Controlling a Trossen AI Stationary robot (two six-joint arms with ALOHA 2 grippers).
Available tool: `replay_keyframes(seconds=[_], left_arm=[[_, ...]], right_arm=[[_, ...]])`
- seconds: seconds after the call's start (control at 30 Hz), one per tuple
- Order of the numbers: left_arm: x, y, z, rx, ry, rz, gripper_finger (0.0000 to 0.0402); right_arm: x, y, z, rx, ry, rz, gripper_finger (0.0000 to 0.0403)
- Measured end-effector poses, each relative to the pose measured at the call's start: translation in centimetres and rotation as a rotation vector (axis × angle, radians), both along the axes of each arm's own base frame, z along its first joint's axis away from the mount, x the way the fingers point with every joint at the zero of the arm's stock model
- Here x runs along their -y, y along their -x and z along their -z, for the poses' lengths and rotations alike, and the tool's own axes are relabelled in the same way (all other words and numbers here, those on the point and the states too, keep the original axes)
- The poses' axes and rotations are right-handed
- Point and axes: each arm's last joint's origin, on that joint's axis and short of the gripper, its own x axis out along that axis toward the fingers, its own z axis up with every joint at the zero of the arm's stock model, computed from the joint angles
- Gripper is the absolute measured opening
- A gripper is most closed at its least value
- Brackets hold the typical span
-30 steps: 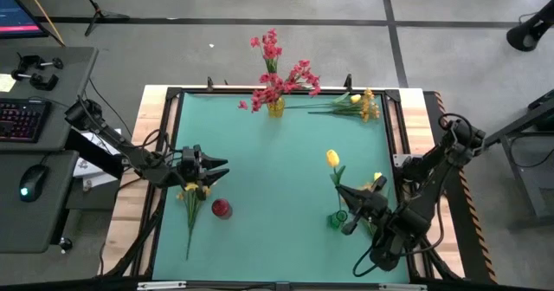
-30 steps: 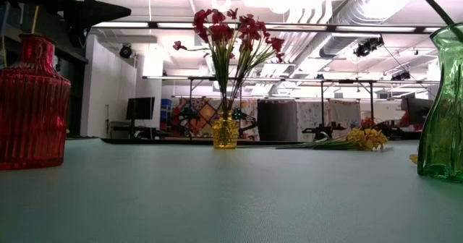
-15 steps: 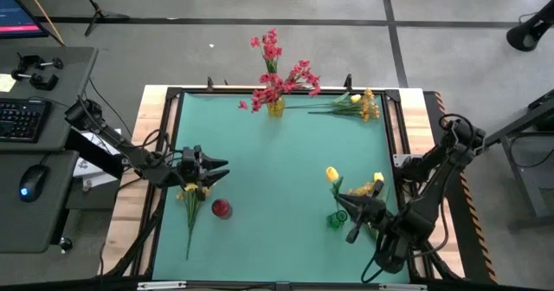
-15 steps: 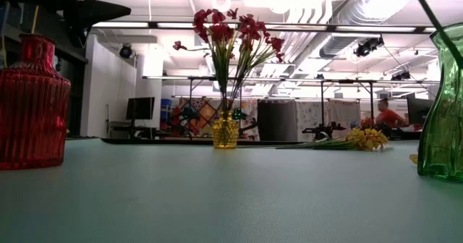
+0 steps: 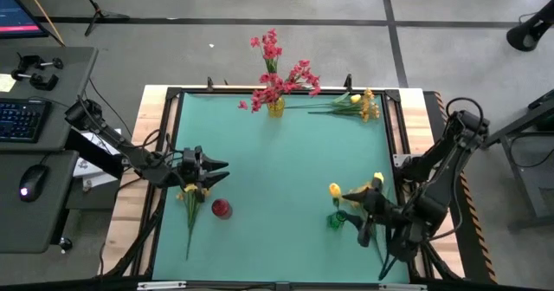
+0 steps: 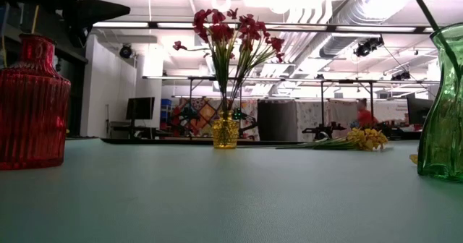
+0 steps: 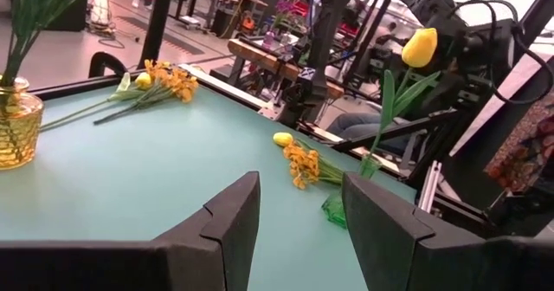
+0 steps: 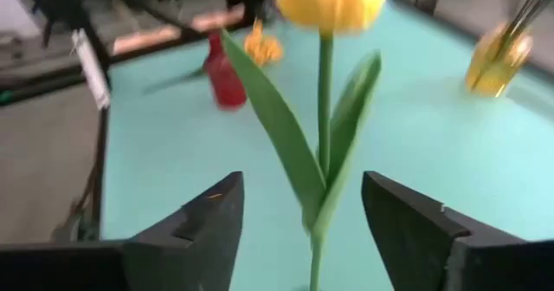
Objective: Sort flowers into vase by color
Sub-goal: Put the bottom yellow tulip into the green vase
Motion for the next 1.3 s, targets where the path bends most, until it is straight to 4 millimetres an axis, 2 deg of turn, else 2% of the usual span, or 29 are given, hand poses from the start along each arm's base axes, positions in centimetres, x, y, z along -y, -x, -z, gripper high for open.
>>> replay_keyframes(seconds=[0.2,0.37,0.53,0.7,0.93,1.1,1.2,1.3], left_arm=[[0.0,0.0,0.0,0.000,-0.001,0.000,0.0152],[0.0,0.0,0.0,-0.001,-0.001,0.000,0.0152],[0.0,0.0,0.0,-0.003,-0.002,0.000,0.0152],[0.0,0.0,0.2,-0.023,-0.016,0.000,0.0152],[0.0,0.1,0.6,-0.057,-0.040,0.000,0.0152],[0.0,0.1,0.7,-0.069,-0.049,0.001,0.0152],[0.0,0.0,0.8,-0.074,-0.049,0.021,0.0152],[0.1,0.0,0.8,-0.077,-0.048,0.041,0.0152]], right_arm=[[1.0,1.4,-0.3,-0.206,-0.196,-0.067,0.0243],[1.7,2.5,0.1,-0.416,-0.376,-0.006,0.0243],[2.4,3.5,0.8,-0.579,-0.471,0.169,0.0243],[3.2,4.2,1.7,-0.655,-0.487,0.455,0.0243],[2.5,4.0,3.4,-0.877,-0.538,0.714,0.0243],[2.2,3.1,4.6,-0.908,-0.515,0.800,0.0243],[2.6,2.8,6.3,-0.967,-0.528,0.830,0.0243],[3.5,2.9,8.8,-1.063,-0.550,0.831,0.0243]])
